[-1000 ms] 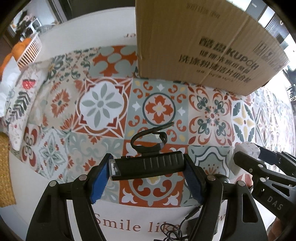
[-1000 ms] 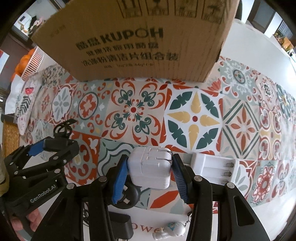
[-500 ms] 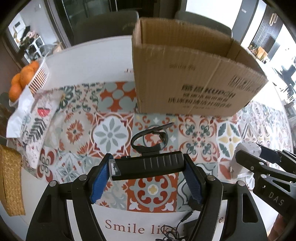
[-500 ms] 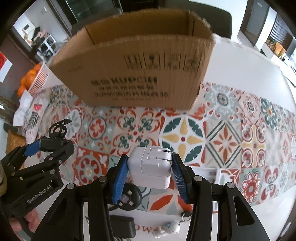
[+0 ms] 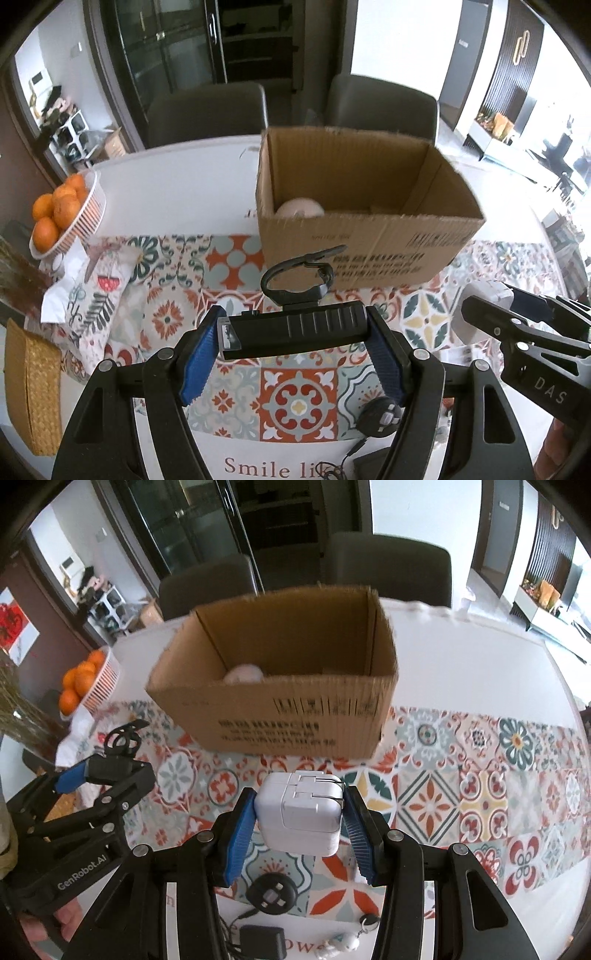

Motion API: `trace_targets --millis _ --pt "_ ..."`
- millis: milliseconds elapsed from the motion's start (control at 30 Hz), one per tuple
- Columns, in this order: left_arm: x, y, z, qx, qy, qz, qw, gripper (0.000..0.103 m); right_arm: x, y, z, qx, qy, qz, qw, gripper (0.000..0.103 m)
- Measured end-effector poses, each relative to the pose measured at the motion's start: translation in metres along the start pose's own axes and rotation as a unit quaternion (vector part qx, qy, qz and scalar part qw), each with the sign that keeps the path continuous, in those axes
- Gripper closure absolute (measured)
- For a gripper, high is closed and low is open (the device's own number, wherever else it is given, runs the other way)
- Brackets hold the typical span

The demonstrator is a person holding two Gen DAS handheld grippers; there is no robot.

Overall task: Organize rigid objects
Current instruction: 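Lift the bike light with the left tool while the right tool carries the charger over the box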

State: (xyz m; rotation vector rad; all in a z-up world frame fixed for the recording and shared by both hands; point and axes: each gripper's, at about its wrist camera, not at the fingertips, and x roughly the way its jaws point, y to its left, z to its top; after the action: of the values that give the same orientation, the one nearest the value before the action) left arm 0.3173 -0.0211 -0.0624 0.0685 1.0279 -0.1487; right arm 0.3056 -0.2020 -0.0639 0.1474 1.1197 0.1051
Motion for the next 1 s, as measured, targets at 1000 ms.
trace_targets --millis 1000 --pt "-0.025 -0.010 0.077 0.045 -0.045 -0.028 0.9976 0.030 -0.041 0.003 0.074 -0.004 -0.070 0.014 0.997 0.055"
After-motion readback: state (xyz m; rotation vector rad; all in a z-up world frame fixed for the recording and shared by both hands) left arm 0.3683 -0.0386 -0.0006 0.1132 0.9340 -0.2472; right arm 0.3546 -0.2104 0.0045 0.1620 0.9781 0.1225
